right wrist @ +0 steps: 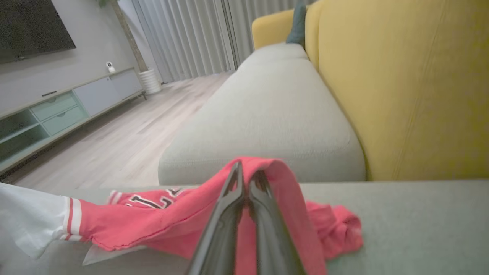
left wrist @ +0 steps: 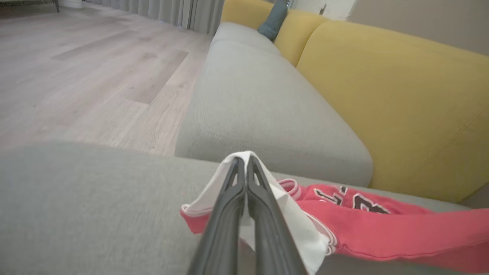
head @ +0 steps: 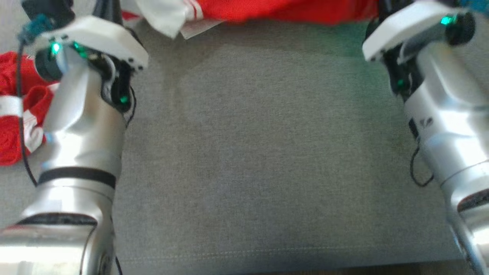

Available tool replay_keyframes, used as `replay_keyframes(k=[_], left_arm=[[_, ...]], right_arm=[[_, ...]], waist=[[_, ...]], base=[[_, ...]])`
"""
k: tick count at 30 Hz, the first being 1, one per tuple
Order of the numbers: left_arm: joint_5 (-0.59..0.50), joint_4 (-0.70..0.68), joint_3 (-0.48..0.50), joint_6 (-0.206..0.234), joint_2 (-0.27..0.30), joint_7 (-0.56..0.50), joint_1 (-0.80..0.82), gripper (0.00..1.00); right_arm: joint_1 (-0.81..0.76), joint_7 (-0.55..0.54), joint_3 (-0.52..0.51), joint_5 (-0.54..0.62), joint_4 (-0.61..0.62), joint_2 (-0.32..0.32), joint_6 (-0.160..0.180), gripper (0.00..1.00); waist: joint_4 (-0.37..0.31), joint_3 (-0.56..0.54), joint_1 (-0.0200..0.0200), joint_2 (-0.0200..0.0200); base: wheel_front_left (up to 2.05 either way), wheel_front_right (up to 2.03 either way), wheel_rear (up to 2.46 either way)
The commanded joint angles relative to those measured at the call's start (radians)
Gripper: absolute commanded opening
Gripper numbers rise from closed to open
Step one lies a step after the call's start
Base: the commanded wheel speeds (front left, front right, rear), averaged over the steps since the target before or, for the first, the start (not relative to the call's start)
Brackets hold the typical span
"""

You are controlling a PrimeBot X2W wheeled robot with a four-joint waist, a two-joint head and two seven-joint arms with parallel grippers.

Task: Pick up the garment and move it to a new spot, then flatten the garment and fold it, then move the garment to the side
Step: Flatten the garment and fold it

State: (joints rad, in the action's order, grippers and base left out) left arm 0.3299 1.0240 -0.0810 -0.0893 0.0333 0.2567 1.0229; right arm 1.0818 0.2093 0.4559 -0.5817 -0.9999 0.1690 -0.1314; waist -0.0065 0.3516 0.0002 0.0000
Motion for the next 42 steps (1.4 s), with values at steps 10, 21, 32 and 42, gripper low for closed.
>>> replay_keyframes(k=[10,21,32,42], left_arm=[[0.018,-0.199,0.089,-0.005,0.018,0.005,-0.262,0.0],[0.012,-0.63,0.077,0.051,0.017,-0.032,-0.822,0.0],[-0.012,-1.253,0.075,0.181,0.054,-0.365,-1.277,0.0],[-0.013,-1.452,0.052,0.227,0.065,-0.545,-1.406,0.0]], right_arm=[[-0.288,0.048,0.059,-0.14,0.093,0.04,0.001,0.0],[-0.715,0.011,-0.024,-0.142,0.391,0.143,0.001,0.0],[-1.155,-0.338,-0.348,0.02,0.844,0.096,0.001,0.0],[-1.375,-0.683,-0.53,0.163,1.199,-0.057,0.001,0.0]], waist=[[0.024,-0.053,-0.0002,0.0],[0.016,-0.198,-0.0002,0.0],[0.031,-0.283,-0.0002,0.0],[0.027,-0.285,-0.0002,0.0]], base=[[0.0,0.0,0.0],[0.0,0.0,0.0],[0.0,0.0,0.0],[0.0,0.0,0.0]])
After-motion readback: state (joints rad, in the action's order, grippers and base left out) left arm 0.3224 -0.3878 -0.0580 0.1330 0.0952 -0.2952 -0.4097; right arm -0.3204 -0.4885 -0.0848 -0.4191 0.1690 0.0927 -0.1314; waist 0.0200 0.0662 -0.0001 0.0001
